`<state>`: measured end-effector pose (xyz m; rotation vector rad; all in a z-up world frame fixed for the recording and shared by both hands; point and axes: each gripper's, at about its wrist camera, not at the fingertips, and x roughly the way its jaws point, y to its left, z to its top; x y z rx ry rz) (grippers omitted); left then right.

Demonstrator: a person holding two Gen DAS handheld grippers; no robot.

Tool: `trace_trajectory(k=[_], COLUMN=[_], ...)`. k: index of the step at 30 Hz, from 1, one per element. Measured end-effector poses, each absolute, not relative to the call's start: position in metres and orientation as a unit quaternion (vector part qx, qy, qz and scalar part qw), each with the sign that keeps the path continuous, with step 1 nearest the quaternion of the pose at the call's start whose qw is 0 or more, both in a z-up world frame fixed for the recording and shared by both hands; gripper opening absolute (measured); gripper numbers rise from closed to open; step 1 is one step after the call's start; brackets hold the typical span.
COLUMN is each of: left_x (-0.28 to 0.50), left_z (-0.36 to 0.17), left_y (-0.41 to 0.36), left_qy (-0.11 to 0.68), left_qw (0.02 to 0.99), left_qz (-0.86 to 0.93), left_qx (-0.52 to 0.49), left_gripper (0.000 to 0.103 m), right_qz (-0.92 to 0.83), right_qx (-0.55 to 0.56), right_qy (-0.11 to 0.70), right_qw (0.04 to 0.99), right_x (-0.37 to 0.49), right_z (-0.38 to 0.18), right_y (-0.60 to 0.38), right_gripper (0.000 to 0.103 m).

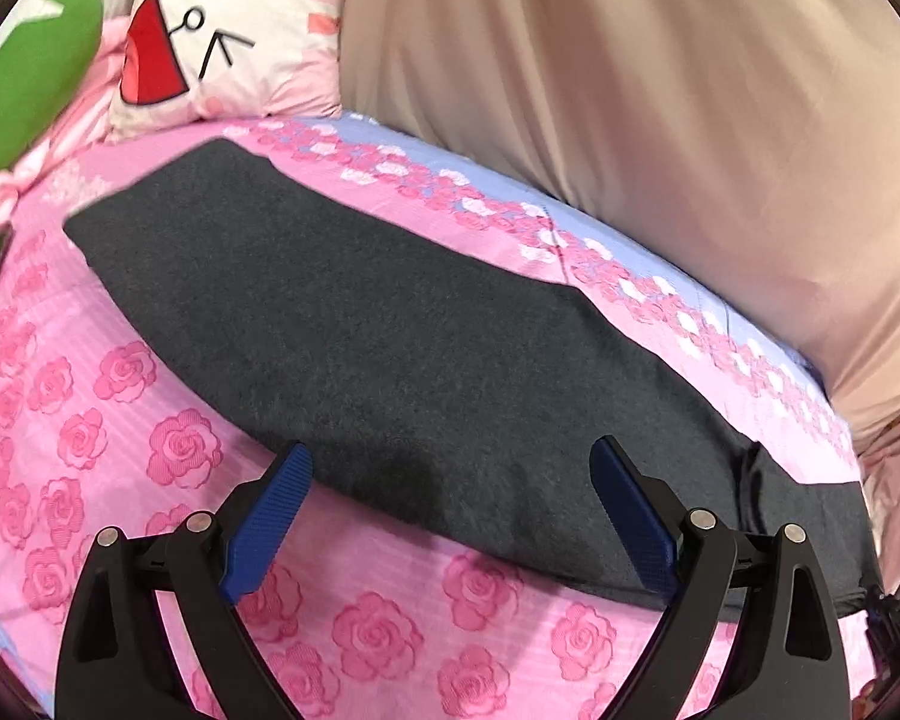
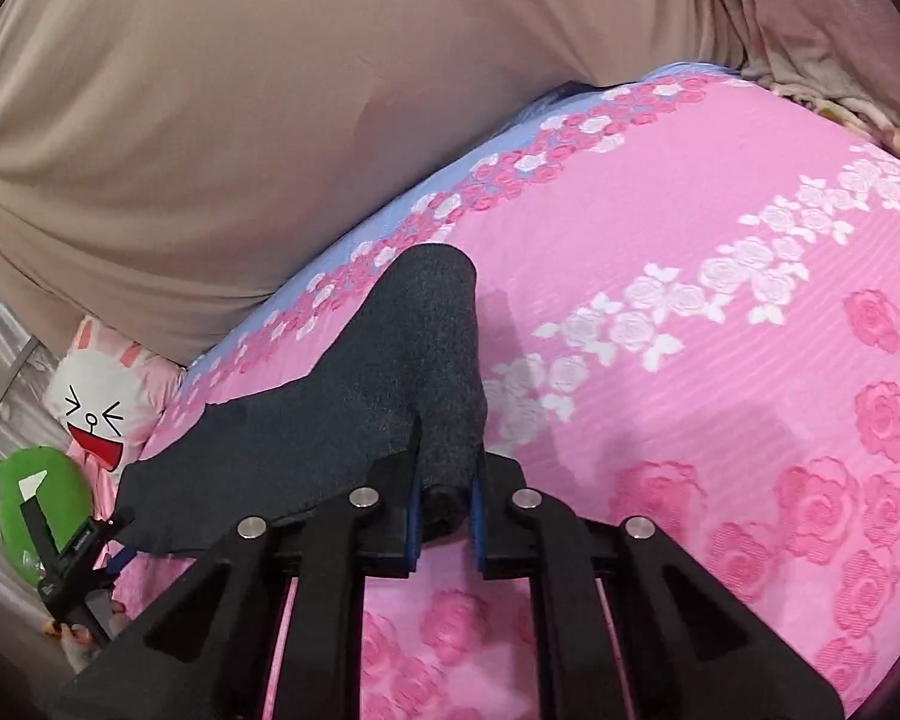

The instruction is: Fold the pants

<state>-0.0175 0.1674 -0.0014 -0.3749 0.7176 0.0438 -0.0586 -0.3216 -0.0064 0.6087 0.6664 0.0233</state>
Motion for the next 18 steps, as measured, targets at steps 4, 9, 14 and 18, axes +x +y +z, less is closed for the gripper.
trace_trajectory(k=[4, 9, 14, 18], left_x=[-0.017, -0.012, -0.009, -0.01], left_z=[0.003, -0.008, -0.011, -0.013], left_y=[0.153, 0.133, 0.124, 0.128], left_qy=[0.355, 0.367, 0.364, 0.362], left_qw=[0.92, 0.917, 0.922, 0.921], left_qz=[0.008, -0.016, -0.017, -0.02], left_qx=[-0.167, -0.153, -0.131, -0.141], left_gripper=[0.092, 0.092, 0.092, 0.092], right_qz=[-0.018, -0.098, 0.054, 0.16], right_qx=[0.308, 0.285, 0.189, 0.084], right_qy=[0.307, 0.323, 0.306, 0.354], right_qw=[0.9, 0.897, 0.932, 0.918], right_x=[-0.083, -0.1, -0.086, -0.054], right_z=[-0.004, -0.007, 0.027, 0.009], right_y=[-0.352, -0.379, -0.292, -0.2], right_gripper=[0.01, 0.021, 0.045, 0.044])
